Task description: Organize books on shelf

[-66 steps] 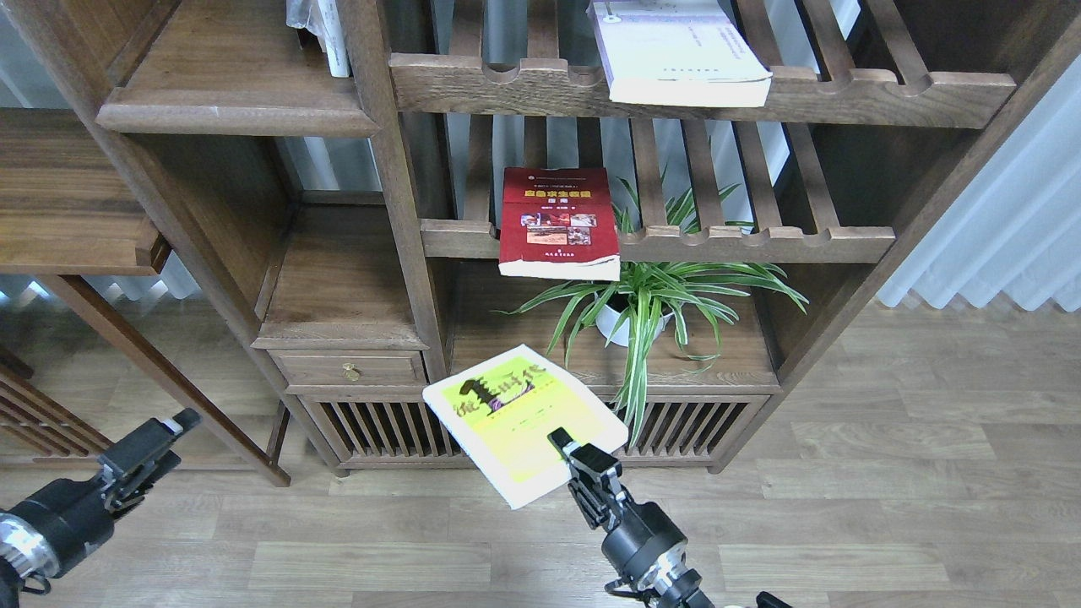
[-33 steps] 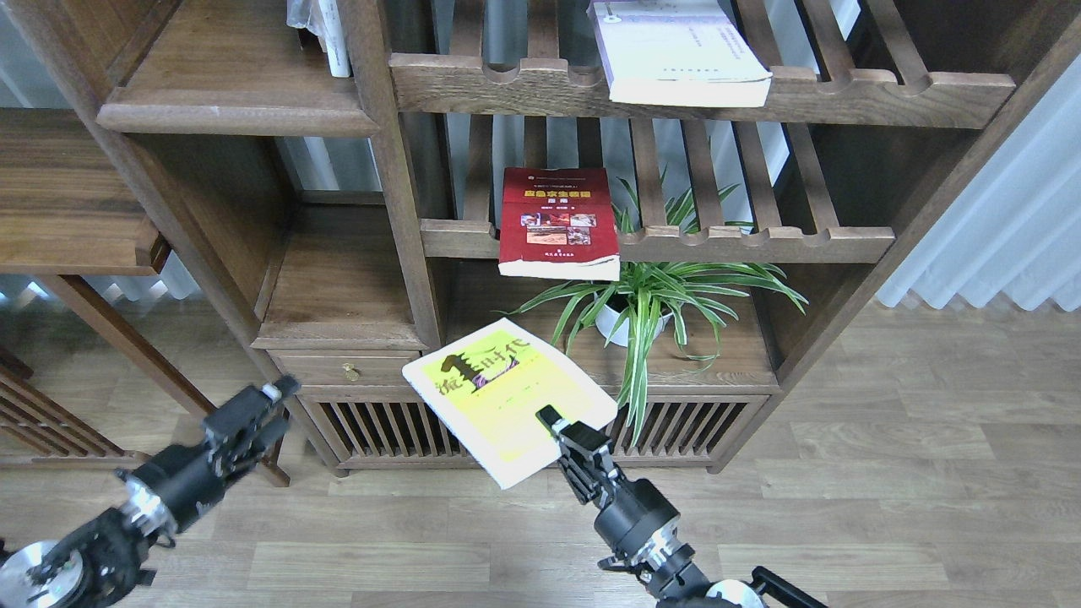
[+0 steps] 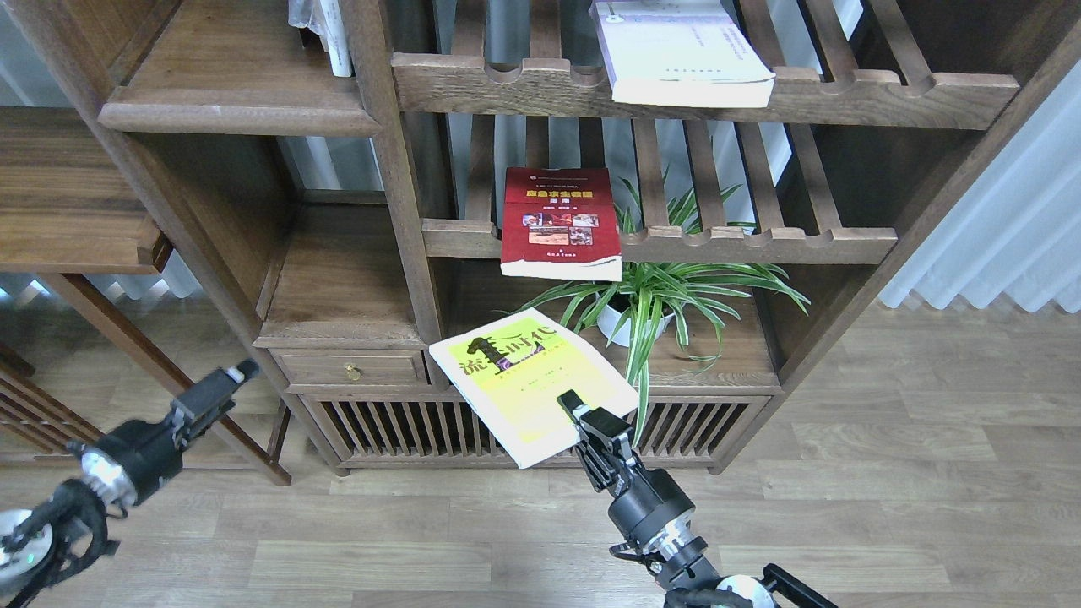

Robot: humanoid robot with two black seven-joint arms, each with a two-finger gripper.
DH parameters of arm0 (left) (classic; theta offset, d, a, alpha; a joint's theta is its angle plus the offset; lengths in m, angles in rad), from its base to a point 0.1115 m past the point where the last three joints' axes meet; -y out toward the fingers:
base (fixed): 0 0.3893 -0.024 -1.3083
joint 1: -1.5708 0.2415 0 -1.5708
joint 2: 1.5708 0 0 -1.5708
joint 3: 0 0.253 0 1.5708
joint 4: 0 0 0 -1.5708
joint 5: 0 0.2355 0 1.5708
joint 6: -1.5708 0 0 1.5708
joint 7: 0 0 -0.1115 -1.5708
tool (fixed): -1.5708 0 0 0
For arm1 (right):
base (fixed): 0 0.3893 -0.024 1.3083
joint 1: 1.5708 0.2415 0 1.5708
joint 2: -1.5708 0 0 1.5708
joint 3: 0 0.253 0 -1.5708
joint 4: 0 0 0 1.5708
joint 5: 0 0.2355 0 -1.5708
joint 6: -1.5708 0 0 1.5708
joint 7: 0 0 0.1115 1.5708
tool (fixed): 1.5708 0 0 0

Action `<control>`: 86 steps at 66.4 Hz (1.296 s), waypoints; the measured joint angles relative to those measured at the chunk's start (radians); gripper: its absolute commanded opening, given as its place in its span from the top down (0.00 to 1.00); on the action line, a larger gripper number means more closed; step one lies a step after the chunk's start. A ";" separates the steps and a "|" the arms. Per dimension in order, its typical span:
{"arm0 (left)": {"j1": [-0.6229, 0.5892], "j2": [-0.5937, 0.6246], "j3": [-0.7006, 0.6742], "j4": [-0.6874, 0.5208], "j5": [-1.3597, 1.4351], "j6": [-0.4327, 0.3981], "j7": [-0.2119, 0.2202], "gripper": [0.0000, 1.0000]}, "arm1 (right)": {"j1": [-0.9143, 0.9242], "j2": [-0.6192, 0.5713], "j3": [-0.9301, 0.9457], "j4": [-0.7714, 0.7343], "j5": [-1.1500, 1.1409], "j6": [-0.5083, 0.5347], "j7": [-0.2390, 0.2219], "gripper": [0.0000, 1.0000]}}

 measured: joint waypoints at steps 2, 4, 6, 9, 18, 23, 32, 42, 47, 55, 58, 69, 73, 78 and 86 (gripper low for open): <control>0.000 0.006 0.000 -0.008 -0.014 0.000 0.000 0.00 | -0.001 0.000 0.000 0.001 0.001 0.000 -0.001 0.93; 0.004 0.014 0.002 -0.019 -0.042 0.000 0.000 0.00 | -0.001 0.000 -0.001 0.003 0.001 0.000 -0.001 0.94; 0.012 0.023 0.005 -0.031 -0.078 0.000 0.000 0.00 | -0.002 0.000 -0.001 0.005 0.001 0.000 -0.002 0.94; 0.027 0.034 0.012 -0.055 -0.141 0.000 0.000 0.00 | -0.002 0.000 -0.001 0.007 0.002 0.000 -0.002 0.94; 0.085 0.045 0.035 -0.144 -0.276 0.000 0.000 0.00 | -0.005 0.000 -0.009 0.016 0.002 0.000 -0.003 0.95; 0.125 0.046 0.054 -0.185 -0.301 0.000 0.000 0.00 | -0.006 0.000 -0.009 0.023 0.002 0.000 -0.002 0.95; 0.235 0.056 0.076 -0.298 -0.311 0.000 0.000 0.00 | -0.006 0.000 -0.019 0.037 0.004 0.000 -0.005 0.96; 0.291 0.057 0.078 -0.357 -0.311 0.000 0.000 0.00 | -0.006 0.000 -0.061 0.052 0.005 0.000 -0.005 0.96; 0.297 0.048 0.074 -0.377 -0.311 0.000 0.000 0.00 | -0.005 0.000 -0.095 0.057 0.005 0.000 -0.005 0.96; 0.302 0.035 0.071 -0.389 -0.312 0.000 0.000 0.00 | -0.005 0.000 -0.141 0.066 0.005 0.000 -0.008 0.96; 0.302 0.030 0.071 -0.391 -0.312 0.000 0.000 0.00 | -0.005 0.000 -0.149 0.070 0.005 0.000 -0.008 0.96; 0.303 -0.004 0.076 -0.393 -0.309 0.000 -0.001 0.00 | -0.005 0.000 -0.164 0.074 0.005 0.000 -0.008 0.96; 0.307 -0.014 0.081 -0.393 -0.306 0.000 -0.002 0.00 | -0.005 0.000 -0.172 0.080 0.005 0.000 -0.008 0.96; 0.313 -0.023 0.089 -0.393 -0.303 0.000 -0.003 0.00 | -0.005 0.000 -0.187 0.090 0.005 0.000 -0.008 0.96; 0.316 -0.032 0.107 -0.393 -0.300 0.000 -0.003 0.00 | -0.005 0.000 -0.200 0.095 0.005 0.000 -0.008 0.96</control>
